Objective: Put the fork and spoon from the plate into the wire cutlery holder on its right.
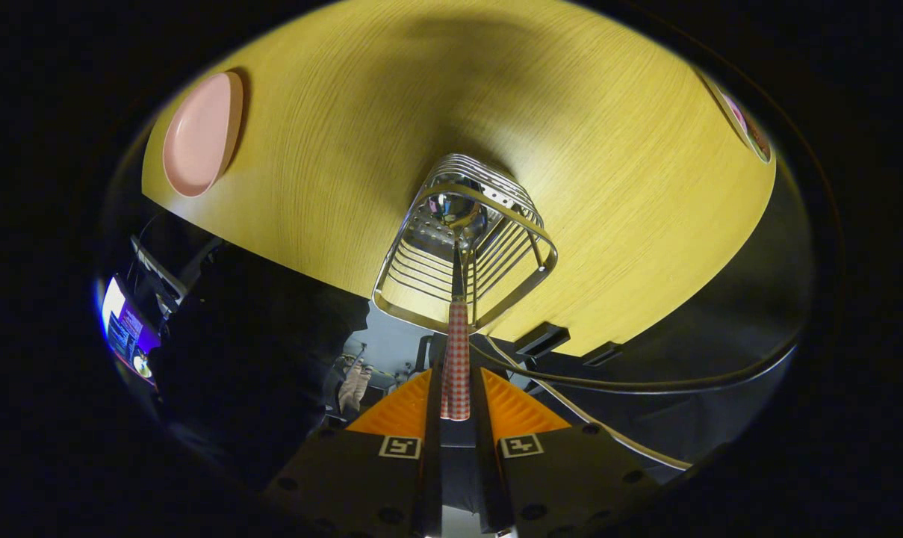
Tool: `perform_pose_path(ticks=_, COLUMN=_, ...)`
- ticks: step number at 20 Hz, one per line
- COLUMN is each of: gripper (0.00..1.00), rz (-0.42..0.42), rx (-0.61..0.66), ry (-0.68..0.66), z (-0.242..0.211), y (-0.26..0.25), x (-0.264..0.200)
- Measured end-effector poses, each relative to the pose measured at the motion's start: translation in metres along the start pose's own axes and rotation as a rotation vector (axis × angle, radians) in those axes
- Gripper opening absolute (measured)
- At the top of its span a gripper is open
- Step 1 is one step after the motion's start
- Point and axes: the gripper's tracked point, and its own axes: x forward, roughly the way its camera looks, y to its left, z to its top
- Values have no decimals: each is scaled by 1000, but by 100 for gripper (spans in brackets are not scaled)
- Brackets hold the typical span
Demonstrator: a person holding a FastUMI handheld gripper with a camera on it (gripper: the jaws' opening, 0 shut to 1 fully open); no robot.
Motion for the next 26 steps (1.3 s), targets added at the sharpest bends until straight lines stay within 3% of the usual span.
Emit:
perform_pose_path(ticks=5, gripper=24, rz=28, rx=19, ry=-120, z=-4, y=-3, x=-8)
perform_pose_path(ticks=8, gripper=29, rz=50, rx=28, ry=-207, z=-8, y=-4, x=-15)
perform_pose_path(ticks=12, gripper=46, rz=85, rx=50, ry=-368, z=-12, y=0, x=-22)
perform_pose_path(ticks=15, gripper=47, rz=91, rx=77, ry=-530, z=-15, y=8, x=-37)
perform_pose_path(ticks=16, gripper=55, rz=94, rx=86, ry=-586, z=-16, y=12, x=-46)
perform_pose_path(ticks=18, gripper=80, rz=72, rx=123, ry=-731, z=-13, y=14, x=-64)
perform_pose_path(ticks=20, gripper=94, rz=43, rx=175, ry=-884, z=-15, y=14, x=-85)
perform_pose_path(ticks=22, gripper=100, rz=24, rx=225, ry=-1026, z=-20, y=13, x=-102)
perform_pose_path(ticks=26, gripper=99, rz=-18, rx=299, ry=-1232, z=-36, y=22, x=-131)
